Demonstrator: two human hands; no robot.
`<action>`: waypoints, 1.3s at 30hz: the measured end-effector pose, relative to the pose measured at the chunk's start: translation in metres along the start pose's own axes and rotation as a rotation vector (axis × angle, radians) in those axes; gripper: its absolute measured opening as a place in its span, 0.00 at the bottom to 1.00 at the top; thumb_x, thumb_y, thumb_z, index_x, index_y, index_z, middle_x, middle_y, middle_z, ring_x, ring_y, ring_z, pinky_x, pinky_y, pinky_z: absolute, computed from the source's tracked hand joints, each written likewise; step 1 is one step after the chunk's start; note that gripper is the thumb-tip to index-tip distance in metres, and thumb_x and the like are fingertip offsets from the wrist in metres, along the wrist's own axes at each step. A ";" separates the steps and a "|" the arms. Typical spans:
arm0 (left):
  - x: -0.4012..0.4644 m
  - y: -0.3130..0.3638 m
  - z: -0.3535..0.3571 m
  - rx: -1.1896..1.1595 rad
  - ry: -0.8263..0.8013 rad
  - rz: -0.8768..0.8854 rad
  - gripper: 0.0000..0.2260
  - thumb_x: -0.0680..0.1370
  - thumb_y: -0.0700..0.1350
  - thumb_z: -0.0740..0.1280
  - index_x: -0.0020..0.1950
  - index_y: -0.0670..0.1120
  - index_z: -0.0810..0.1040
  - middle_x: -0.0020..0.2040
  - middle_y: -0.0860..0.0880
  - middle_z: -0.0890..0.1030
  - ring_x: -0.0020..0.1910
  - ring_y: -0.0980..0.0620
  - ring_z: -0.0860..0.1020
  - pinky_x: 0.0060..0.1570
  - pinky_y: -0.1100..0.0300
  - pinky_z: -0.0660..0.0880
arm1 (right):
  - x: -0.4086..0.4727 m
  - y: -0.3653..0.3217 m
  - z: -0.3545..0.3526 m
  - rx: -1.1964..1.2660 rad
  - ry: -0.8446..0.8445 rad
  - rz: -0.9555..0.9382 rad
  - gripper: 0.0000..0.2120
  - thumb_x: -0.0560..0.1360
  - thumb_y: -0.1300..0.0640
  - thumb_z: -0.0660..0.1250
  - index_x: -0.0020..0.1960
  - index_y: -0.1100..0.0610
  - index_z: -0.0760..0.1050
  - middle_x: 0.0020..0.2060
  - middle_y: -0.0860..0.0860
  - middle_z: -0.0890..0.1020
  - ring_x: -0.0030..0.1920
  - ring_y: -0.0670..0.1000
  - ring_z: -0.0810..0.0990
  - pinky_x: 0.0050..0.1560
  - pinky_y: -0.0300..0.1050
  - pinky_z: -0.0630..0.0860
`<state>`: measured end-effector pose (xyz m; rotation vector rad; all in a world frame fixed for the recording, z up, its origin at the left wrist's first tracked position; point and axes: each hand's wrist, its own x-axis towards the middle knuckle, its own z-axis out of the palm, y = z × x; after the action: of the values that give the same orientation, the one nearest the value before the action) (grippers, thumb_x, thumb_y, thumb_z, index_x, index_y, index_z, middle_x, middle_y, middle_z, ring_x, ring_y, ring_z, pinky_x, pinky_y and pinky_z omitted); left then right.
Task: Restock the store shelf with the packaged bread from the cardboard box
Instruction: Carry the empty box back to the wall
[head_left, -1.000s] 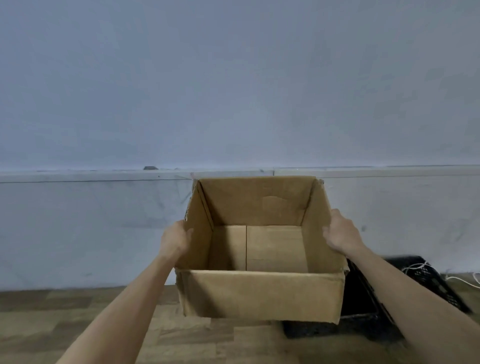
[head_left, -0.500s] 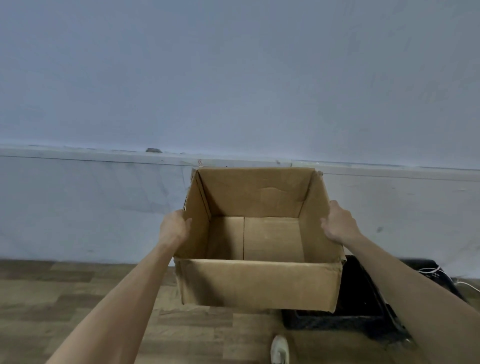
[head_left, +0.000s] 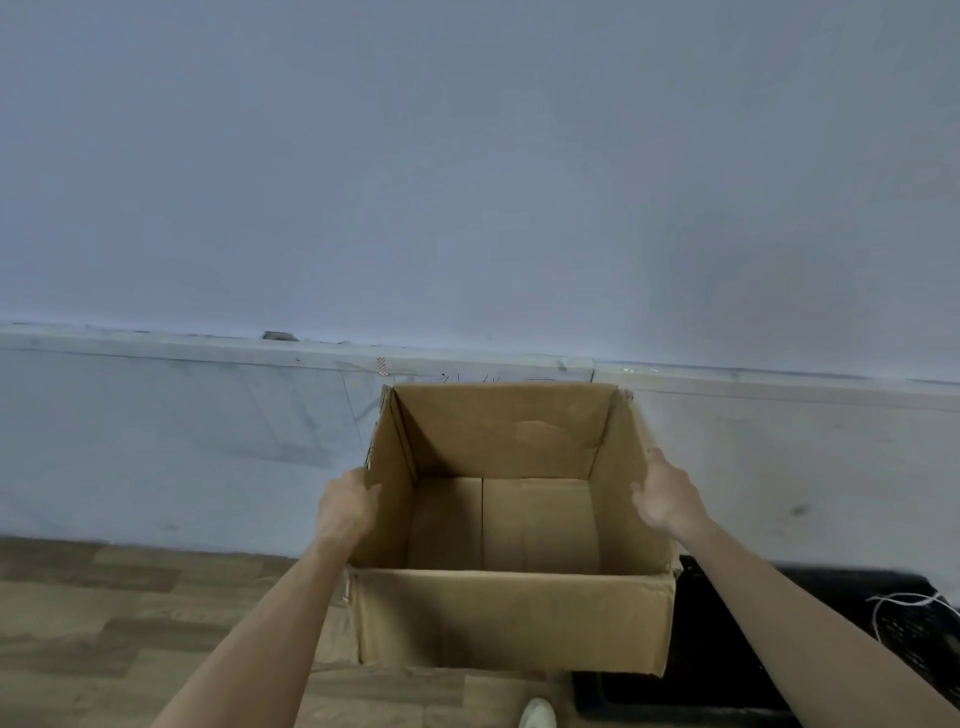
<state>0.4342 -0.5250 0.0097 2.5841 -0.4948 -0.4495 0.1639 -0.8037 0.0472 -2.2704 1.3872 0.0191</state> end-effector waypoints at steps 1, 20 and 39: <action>0.006 0.002 0.003 0.006 -0.001 -0.008 0.12 0.82 0.46 0.62 0.62 0.40 0.76 0.55 0.40 0.81 0.52 0.42 0.79 0.50 0.53 0.74 | 0.009 0.002 0.004 -0.004 -0.006 0.004 0.23 0.82 0.58 0.61 0.74 0.61 0.60 0.44 0.54 0.77 0.49 0.58 0.79 0.50 0.50 0.77; 0.069 -0.009 0.079 0.002 -0.065 -0.109 0.08 0.83 0.48 0.60 0.53 0.44 0.74 0.47 0.43 0.81 0.46 0.40 0.81 0.49 0.46 0.79 | 0.093 0.021 0.101 -0.013 -0.030 0.138 0.13 0.81 0.55 0.63 0.63 0.55 0.64 0.39 0.49 0.76 0.34 0.48 0.76 0.29 0.44 0.73; 0.101 -0.058 0.141 -0.084 -0.119 -0.119 0.10 0.84 0.47 0.58 0.53 0.43 0.75 0.38 0.49 0.79 0.34 0.51 0.79 0.37 0.54 0.78 | 0.113 0.031 0.169 0.103 -0.079 0.226 0.04 0.82 0.58 0.60 0.54 0.54 0.63 0.36 0.51 0.76 0.31 0.52 0.77 0.29 0.43 0.69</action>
<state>0.4834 -0.5729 -0.1600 2.5243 -0.3549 -0.6543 0.2314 -0.8415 -0.1431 -1.9987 1.5585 0.1083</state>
